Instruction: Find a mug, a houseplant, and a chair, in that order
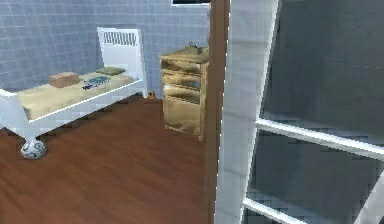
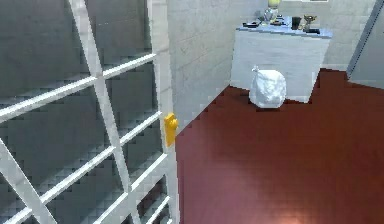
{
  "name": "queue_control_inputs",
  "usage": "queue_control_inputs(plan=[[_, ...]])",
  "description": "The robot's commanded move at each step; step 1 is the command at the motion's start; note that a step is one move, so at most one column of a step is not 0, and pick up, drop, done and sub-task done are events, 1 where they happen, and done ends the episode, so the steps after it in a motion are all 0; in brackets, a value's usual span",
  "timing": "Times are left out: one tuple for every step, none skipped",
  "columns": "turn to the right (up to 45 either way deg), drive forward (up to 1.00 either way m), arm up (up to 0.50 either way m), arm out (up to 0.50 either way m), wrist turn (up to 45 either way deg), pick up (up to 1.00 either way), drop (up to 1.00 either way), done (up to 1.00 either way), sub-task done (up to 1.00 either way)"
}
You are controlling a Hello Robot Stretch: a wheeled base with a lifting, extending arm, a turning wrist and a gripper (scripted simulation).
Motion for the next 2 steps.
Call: queue_control_inputs(plan=[[-45.0,0.0,0.0,0.0,0.0,0.0,0.0,0.0,0.0],[-15.0,0.0,0.0,0.0,0.0,0.0,0.0,0.0,0.0]])
